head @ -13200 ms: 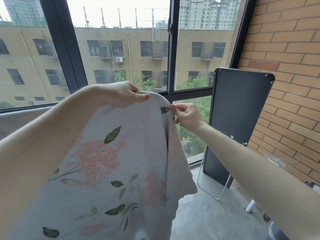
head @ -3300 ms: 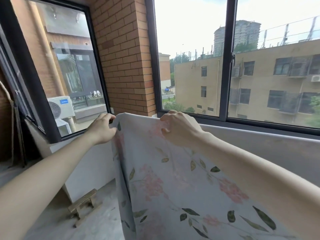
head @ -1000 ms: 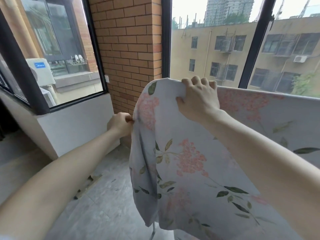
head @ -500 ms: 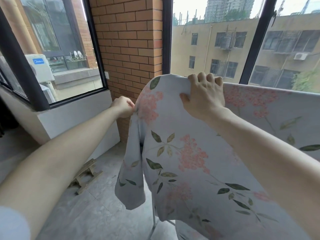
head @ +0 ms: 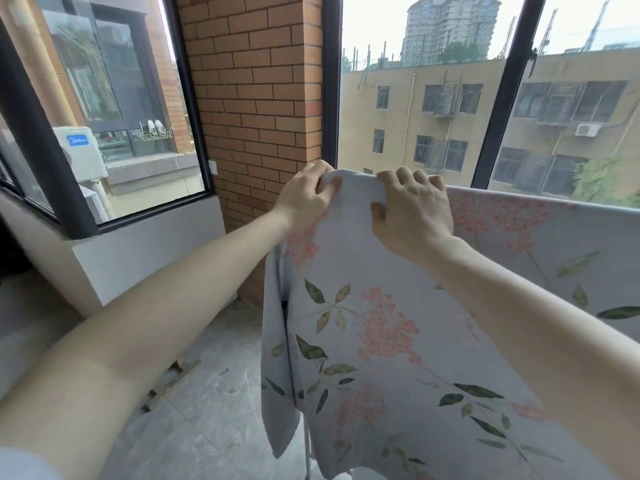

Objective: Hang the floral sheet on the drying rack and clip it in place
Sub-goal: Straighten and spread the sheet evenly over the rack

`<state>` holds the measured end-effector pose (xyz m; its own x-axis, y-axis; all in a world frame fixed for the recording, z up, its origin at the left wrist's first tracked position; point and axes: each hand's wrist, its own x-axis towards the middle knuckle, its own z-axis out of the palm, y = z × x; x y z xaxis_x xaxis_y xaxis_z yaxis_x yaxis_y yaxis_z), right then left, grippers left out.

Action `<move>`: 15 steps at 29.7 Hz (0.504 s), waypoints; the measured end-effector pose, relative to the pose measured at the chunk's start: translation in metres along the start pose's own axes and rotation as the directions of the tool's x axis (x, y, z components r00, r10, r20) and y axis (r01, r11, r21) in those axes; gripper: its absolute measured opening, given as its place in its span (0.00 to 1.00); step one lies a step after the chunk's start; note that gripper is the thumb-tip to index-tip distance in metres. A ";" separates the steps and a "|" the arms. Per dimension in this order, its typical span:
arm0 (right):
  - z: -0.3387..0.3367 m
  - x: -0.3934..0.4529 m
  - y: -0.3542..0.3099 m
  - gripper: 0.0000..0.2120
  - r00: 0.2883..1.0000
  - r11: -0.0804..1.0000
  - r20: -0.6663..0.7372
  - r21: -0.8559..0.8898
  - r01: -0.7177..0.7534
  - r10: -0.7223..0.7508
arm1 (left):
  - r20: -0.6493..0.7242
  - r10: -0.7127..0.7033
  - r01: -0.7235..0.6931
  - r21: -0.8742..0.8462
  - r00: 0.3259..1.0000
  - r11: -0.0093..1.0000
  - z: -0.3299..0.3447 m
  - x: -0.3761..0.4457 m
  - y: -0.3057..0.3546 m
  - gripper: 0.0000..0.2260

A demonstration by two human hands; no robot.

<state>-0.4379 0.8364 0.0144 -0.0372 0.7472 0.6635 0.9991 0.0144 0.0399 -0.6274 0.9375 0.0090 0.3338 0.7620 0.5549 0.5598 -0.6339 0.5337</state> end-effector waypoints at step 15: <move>-0.037 -0.066 0.119 0.16 0.932 0.989 -0.331 0.040 -0.145 0.150 | 0.038 -0.029 0.028 0.028 0.999 0.999 -0.003 0.005 0.000 0.12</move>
<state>-0.3178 0.7636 0.0030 0.1083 0.4786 0.8713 0.9940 -0.0673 -0.0865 -0.6282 0.9413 0.0140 0.3462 0.7843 0.5147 0.5900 -0.6086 0.5306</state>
